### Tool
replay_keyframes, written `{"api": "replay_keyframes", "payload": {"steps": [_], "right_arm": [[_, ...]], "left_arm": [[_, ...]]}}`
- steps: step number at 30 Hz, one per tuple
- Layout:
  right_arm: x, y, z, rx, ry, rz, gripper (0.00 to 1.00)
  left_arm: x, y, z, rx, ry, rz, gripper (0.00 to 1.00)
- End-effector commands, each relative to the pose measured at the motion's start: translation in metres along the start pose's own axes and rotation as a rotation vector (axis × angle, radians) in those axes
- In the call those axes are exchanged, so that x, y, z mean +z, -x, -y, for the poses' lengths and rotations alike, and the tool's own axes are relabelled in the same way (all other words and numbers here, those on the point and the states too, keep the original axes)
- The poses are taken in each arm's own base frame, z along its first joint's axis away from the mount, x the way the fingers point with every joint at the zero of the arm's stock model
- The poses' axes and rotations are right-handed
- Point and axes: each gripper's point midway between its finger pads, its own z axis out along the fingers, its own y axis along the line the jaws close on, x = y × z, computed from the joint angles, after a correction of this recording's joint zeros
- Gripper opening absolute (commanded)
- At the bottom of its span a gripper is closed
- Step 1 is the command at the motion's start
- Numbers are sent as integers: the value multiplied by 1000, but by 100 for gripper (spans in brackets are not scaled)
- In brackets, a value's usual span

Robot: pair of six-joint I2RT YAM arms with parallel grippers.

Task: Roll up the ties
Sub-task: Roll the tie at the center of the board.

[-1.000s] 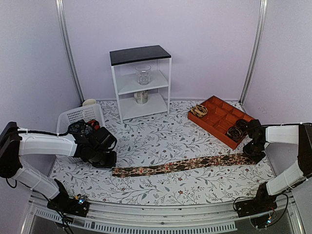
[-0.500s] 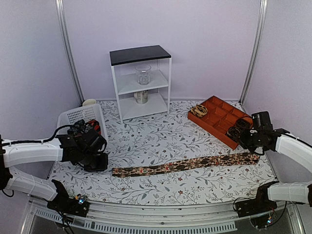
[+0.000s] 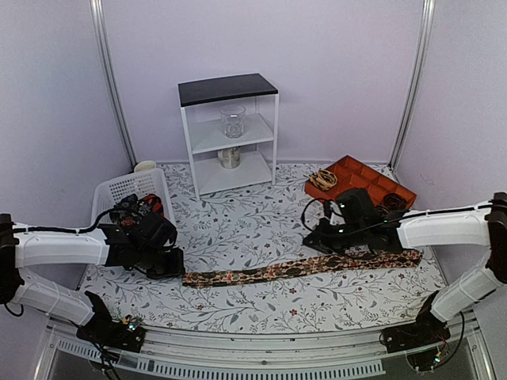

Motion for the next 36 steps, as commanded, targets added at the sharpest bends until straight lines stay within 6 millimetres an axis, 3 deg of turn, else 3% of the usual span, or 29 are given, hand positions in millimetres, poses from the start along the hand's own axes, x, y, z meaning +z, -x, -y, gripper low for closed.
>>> {"api": "replay_keyframes", "payload": {"steps": [1, 3, 6, 10, 14, 17, 20, 27, 36], "right_arm": [[37, -25, -69, -96, 158, -85, 0], [52, -35, -83, -120, 181, -121, 0], [69, -49, -88, -131, 184, -165, 0], [76, -54, -90, -138, 184, -177, 0], [78, -54, -89, -147, 181, -173, 0], [82, -56, -90, -152, 190, -178, 0], [90, -60, -96, -160, 207, -201, 0], [114, -73, -119, -192, 248, -254, 0], [145, -104, -129, -208, 265, -343, 0]], "left_arm": [[5, -26, -5, -14, -10, -105, 0], [0, -23, -5, -15, -1, -95, 0], [-17, -11, -4, -13, 33, -52, 0], [-36, -10, -9, -32, 92, -25, 0], [-41, -20, -19, -62, 141, -22, 0], [-34, -30, -28, -67, 168, -46, 0], [-24, -36, -23, -66, 137, -63, 0], [-9, -36, -4, -39, 49, -29, 0], [10, -35, -6, -33, 66, -14, 0]]}}
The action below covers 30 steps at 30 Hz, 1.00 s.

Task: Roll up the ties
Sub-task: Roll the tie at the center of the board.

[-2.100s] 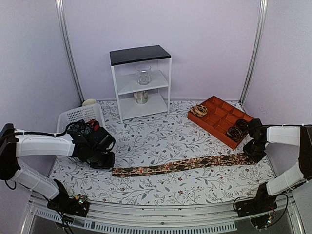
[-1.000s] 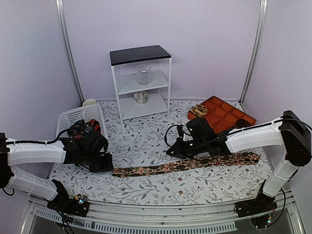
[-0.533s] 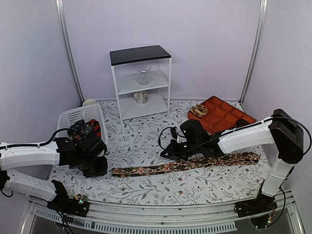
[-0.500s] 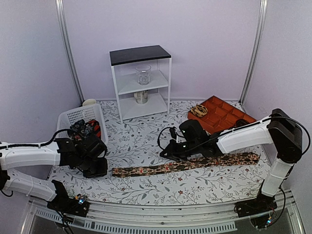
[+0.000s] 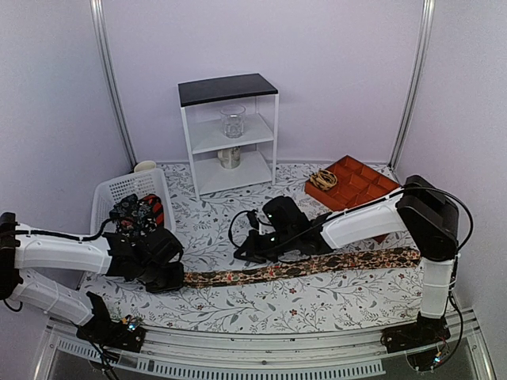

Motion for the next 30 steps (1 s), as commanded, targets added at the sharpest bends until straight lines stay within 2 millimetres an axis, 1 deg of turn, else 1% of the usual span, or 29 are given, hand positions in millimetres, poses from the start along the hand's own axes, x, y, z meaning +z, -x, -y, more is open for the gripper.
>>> {"api": "replay_keyframes", "payload": {"steps": [1, 2, 4, 6, 12, 16, 20, 27, 30], "right_arm": [[28, -17, -1, -15, 21, -70, 0], [33, -24, 2, -12, 19, -91, 0], [42, -26, -6, -17, 41, -111, 0], [50, -32, -5, -14, 47, -134, 0], [64, -42, -1, 1, 61, -187, 0], [70, -48, 1, 9, 71, -212, 0], [73, -50, 2, 14, 78, -225, 0], [78, -55, 7, 22, 80, -248, 0], [77, -55, 6, 23, 82, -250, 0]], "left_arm": [[10, 0, 4, 12, -9, 19, 0], [11, 0, 4, 12, -7, 18, 0], [11, 1, 4, 11, -5, 23, 0], [10, 4, 6, 8, -12, 39, 0], [2, 17, 29, 43, -114, 96, 0], [3, 19, 40, 58, -159, 97, 0], [4, 20, 49, 66, -191, 95, 0], [6, 23, 56, 82, -211, 107, 0], [7, 23, 60, 84, -229, 110, 0]]}}
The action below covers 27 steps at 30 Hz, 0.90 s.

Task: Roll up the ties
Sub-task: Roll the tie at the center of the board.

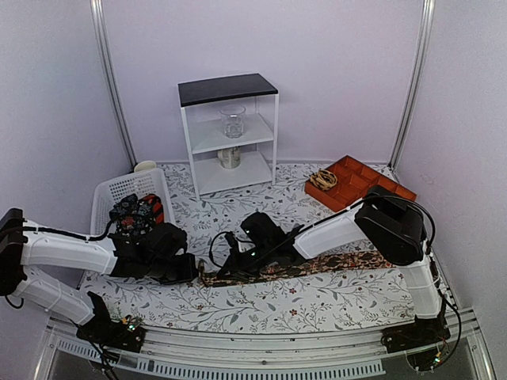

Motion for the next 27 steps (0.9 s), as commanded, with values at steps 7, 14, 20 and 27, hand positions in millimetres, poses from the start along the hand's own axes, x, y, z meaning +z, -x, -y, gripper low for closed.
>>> {"api": "replay_keyframes", "payload": {"steps": [7, 14, 20, 27], "right_arm": [[1, -3, -1, -15, 9, 2, 0], [-31, 10, -16, -61, -36, 110, 2], [-29, 17, -24, -94, -19, 107, 14], [-24, 23, -47, -60, 72, 96, 35]], "left_arm": [[5, 2, 24, 46, -112, 22, 0], [5, -3, 14, 30, -74, 8, 0], [4, -6, 7, 21, -59, 4, 0], [5, -5, 11, 25, -78, 11, 0]]}}
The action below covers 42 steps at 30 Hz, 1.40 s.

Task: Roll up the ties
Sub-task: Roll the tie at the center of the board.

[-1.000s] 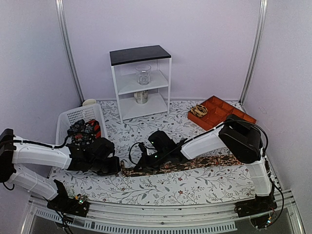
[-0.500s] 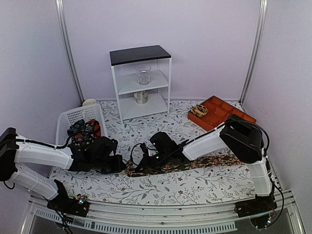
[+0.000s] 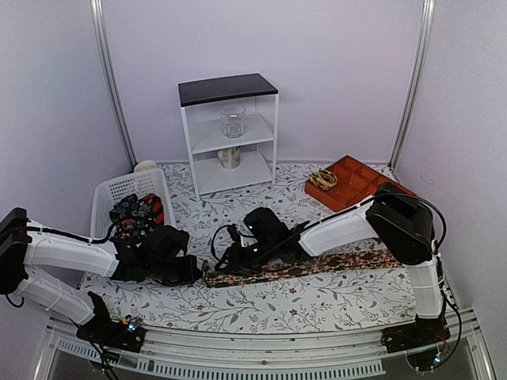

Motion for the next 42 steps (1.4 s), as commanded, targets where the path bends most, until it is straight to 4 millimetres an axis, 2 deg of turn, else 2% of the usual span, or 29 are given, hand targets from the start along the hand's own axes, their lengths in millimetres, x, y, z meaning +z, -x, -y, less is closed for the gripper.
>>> {"api": "replay_keyframes", "payload": {"steps": [1, 5, 15, 24, 33, 37, 42], "right_arm": [[-6, 17, -40, -10, 104, 25, 36], [-1, 19, -42, 12, 113, 13, 37], [15, 13, -22, 59, 38, -49, 40], [17, 10, -9, 79, -31, -66, 40], [19, 5, -6, 92, -44, -86, 39], [19, 5, -6, 90, -47, -84, 29], [16, 5, -11, 71, -30, -82, 7]], "left_arm": [[-1, -2, 5, 15, -23, 5, 0], [-1, -3, 10, 22, -38, 2, 0], [0, -1, 16, 38, -62, 9, 0], [0, -2, 16, 38, -60, 8, 0], [2, -4, 16, 42, -60, 1, 0], [2, -4, 18, 44, -66, 2, 0], [1, -5, 18, 40, -69, 0, 0]]}}
